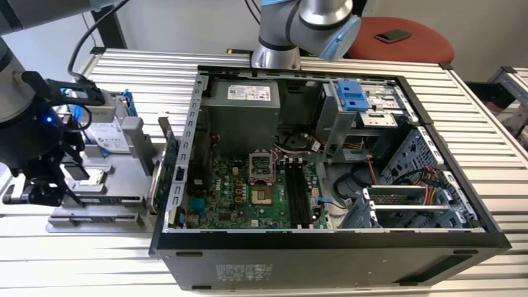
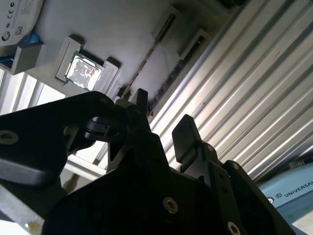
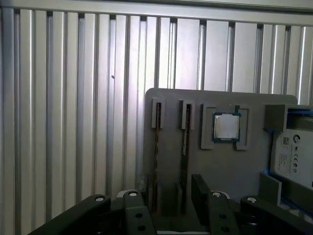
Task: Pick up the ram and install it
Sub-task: 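Pick up the ram and move it above insertion slot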
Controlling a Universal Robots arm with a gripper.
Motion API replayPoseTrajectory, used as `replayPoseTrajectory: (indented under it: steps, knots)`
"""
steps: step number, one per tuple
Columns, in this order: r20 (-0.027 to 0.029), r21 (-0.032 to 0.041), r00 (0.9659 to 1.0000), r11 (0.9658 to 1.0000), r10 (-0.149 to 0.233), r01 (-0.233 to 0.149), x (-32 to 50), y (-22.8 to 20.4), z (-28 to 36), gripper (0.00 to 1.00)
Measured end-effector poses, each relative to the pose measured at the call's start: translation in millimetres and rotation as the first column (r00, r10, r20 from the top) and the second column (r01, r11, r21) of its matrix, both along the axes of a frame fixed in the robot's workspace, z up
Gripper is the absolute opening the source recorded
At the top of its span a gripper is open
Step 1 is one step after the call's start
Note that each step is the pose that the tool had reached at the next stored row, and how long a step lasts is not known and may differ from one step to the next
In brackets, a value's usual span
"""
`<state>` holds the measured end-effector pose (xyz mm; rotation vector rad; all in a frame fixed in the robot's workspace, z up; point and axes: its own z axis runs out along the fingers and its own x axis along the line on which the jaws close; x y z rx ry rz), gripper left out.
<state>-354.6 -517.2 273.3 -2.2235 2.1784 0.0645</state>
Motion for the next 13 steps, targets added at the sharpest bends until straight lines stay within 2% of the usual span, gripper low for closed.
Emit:
replayPoseTrajectory:
  steps: [7,13]
  knots:
    - [0.0000,0.0001,1.0000,1.0000,0.000,0.000,0.0,-4.8,-8.2,1.00]
    - [0.0000,0.0000,1.0000,1.0000,0.000,0.000,-0.1,-6.2,-16.4,1.00]
